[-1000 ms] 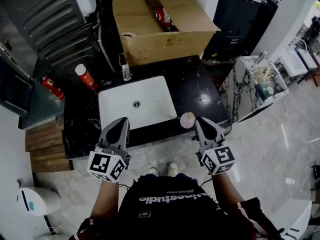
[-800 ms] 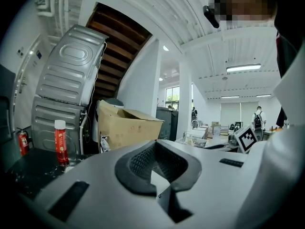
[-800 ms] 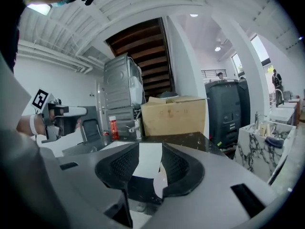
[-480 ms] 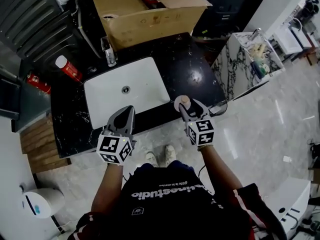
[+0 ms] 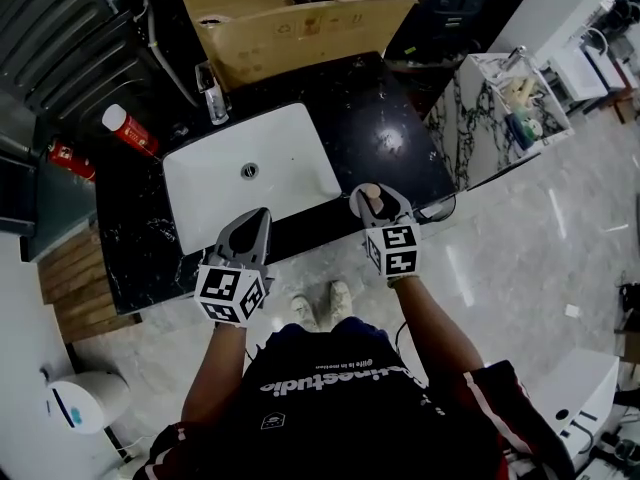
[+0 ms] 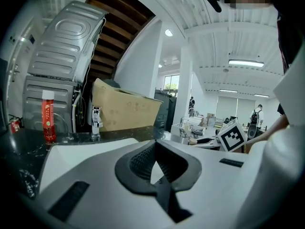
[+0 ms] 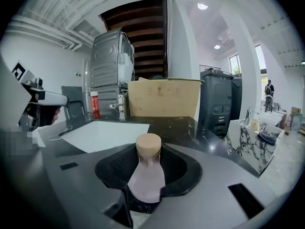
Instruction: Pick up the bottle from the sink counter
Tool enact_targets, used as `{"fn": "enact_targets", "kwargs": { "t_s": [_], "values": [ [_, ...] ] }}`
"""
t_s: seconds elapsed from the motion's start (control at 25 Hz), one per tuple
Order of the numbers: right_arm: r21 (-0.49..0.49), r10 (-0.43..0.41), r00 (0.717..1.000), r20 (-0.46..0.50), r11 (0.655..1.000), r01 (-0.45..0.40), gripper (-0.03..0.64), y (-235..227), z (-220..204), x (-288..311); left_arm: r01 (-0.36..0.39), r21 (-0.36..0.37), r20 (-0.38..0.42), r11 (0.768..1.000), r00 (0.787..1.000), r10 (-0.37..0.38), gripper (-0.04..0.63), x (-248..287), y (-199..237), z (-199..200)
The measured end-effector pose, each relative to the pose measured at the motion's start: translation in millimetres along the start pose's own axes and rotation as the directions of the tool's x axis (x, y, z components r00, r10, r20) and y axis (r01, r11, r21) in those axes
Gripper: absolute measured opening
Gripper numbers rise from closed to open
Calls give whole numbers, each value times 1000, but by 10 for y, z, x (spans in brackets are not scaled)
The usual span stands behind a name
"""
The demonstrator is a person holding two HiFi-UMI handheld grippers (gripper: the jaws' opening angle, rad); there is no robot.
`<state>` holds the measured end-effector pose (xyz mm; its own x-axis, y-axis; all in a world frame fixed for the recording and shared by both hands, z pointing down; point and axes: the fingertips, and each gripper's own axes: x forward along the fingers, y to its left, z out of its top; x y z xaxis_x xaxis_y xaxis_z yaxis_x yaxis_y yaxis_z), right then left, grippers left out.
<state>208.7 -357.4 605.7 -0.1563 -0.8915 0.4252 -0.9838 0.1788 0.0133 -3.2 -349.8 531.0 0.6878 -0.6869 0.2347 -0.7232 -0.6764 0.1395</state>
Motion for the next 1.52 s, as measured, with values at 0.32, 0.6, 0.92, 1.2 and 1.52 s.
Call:
{"fn": "enact_targets", "kwargs": {
  "t_s": [0.32, 0.6, 0.92, 1.2, 1.52],
  "values": [
    [-39, 74, 995, 64, 997, -72, 167, 210, 343, -257, -22, -4, 49, 1000, 999, 22, 11, -302, 80, 247],
    [-105, 211, 965, 156, 975, -196, 167, 656, 1122, -747, -62, 19, 151, 998, 987, 59, 11, -731, 165, 726],
    [-208, 357, 909, 217, 926, -314, 167, 1272, 1831, -939, -122, 76, 226, 990, 969, 102, 11, -1043, 387, 1133],
    [-258, 411, 888, 208, 899, -355, 167, 1577, 1940, -923, -154, 69, 248, 986, 960, 133, 11, -1195, 488, 1174],
    [-253, 414, 888, 201, 898, -361, 167, 1616, 1915, -916, -169, 64, 255, 984, 956, 147, 11, -1269, 545, 1179]
  ]
}}
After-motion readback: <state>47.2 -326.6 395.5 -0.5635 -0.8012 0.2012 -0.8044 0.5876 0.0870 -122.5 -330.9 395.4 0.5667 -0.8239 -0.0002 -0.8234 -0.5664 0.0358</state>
